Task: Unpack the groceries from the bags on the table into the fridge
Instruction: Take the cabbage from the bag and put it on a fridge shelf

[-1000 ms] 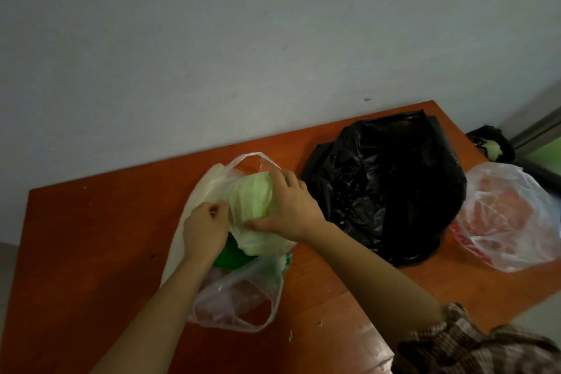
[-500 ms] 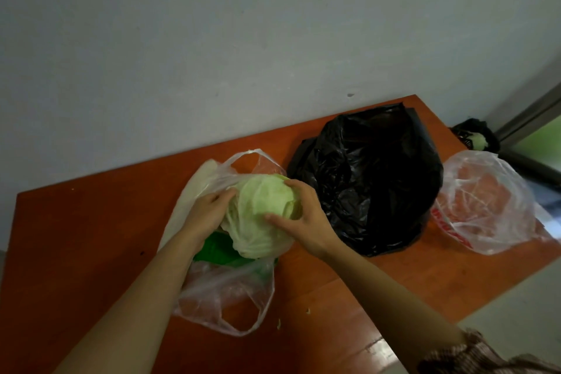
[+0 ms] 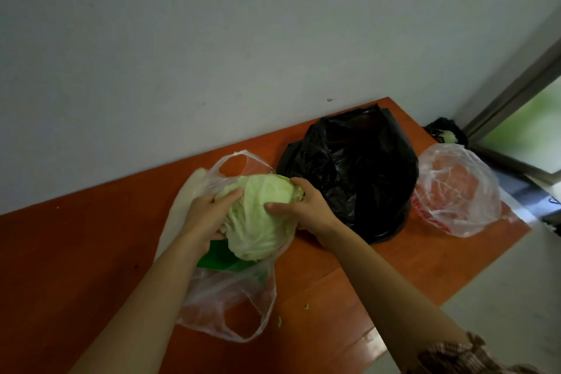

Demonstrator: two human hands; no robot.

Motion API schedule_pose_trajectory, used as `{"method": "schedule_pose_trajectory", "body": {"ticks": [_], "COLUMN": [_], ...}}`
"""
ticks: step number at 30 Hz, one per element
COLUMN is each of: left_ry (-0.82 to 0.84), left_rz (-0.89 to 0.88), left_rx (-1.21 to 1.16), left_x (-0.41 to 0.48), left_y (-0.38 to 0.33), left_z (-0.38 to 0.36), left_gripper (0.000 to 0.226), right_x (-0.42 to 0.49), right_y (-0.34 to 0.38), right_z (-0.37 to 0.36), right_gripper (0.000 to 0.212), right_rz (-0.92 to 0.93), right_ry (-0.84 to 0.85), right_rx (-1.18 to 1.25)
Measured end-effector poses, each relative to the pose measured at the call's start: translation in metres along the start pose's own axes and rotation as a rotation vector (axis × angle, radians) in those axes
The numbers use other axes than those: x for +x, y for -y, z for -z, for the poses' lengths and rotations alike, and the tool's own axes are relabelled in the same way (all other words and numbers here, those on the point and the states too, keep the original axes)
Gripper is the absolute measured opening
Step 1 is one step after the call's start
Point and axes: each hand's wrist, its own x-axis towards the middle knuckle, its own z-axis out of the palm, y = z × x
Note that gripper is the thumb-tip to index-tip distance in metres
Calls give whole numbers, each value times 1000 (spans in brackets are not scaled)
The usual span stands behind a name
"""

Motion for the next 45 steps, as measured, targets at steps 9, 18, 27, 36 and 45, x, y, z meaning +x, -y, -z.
{"method": "schedule_pose_trajectory", "body": {"ticks": [9, 18, 27, 36, 45], "left_ry": [53, 176, 528, 929, 1237], "left_rz": [-342, -500, -661, -674, -660], "left_rx": [113, 235, 169, 110, 124], "left_x": [-57, -116, -205, -349, -493], "left_y": [-64, -105, -102, -47, 10], "left_z": [24, -14, -160, -378, -583], "left_gripper": [19, 39, 47, 67, 83], "right_x": [-52, -120, -247, -432, -607], "right_y": [71, 86, 34, -56, -144], "right_z": [24, 78, 218, 392, 532], "right_gripper": [85, 75, 92, 81, 72], "right_rz": [107, 157, 340, 393, 328], "right_ry": [-51, -181, -403, -807, -1102], "right_rx": [43, 72, 17, -5, 5]}}
